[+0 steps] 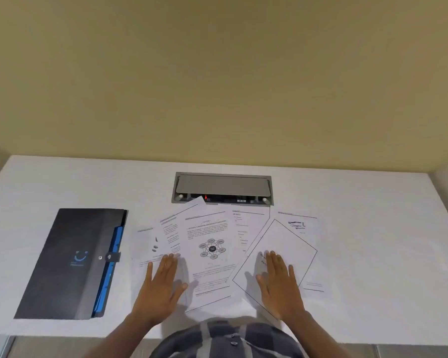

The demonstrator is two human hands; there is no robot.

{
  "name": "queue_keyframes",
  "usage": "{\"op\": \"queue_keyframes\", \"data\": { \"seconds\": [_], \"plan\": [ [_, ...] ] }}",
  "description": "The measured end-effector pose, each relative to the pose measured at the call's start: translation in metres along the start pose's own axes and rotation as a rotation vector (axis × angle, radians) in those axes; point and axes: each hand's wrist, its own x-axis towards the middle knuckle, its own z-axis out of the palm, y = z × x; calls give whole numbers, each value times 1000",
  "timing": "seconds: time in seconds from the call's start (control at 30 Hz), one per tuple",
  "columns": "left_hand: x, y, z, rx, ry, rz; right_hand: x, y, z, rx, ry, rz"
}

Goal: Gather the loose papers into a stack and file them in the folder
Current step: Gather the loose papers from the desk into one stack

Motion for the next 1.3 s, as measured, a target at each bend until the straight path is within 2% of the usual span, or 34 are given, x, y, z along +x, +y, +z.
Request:
{"op": "queue_keyframes", "data": {
  "seconds": [0.1,0.23,0.43,0.53,0.73,0.9,1.3],
  "plan": [
    [16,-4,-12,36,81,50,12,10,-15,95,47,39],
    [41,-4,-37,-121,144,-79,27,28,-35,261,119,164],
    [89,4,-43,-347,105,-140,39,68,-45,369,156,368],
    [112,3,-39,-329,43,-147,46,81,-44,327,126,396],
    [135,0,-30,-120,-53,-115,51,86,-35,198,-30,385],
    [134,-4,-24,-36,-80,-102,52,82,-28,232,-42,419],
    [130,-6,-19,-44,-53,-77,51,78,-20,249,34,384]
  ]
}}
